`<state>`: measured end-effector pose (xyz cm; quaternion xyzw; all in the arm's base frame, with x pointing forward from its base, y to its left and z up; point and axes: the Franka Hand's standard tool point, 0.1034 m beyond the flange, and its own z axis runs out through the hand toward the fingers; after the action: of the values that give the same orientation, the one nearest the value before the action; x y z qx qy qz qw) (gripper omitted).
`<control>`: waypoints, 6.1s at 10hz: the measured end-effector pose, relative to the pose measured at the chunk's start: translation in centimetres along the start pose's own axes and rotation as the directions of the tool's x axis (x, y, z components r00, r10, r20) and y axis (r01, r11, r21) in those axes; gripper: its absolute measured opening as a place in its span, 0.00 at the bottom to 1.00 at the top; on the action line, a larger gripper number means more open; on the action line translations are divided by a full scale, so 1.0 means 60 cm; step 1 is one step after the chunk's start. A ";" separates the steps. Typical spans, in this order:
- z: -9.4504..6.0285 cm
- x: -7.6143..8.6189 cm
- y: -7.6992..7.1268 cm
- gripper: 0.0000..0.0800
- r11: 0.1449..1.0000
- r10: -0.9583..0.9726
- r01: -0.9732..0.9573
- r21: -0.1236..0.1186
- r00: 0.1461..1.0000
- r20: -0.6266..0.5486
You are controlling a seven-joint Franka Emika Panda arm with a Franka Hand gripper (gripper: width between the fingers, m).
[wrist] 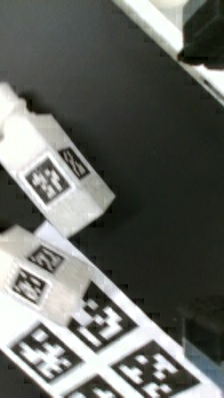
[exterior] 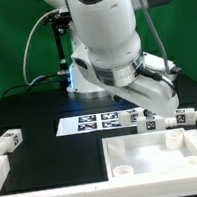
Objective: Assemble one leg
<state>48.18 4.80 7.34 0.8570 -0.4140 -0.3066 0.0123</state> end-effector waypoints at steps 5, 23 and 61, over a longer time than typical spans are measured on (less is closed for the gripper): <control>0.000 0.005 -0.001 0.81 0.979 -0.200 0.200 0.040 0.980 0.006; 0.028 -0.022 0.020 0.81 0.918 0.347 -0.356 0.172 0.934 0.080; 0.088 -0.039 0.043 0.81 0.696 0.564 -0.503 0.512 0.825 0.044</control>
Offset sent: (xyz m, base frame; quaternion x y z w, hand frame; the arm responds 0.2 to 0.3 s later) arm 0.0000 0.0000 0.0000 0.0000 0.0000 -0.1938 0.9810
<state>42.43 6.00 4.99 0.6883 -0.7085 -0.1206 -0.0988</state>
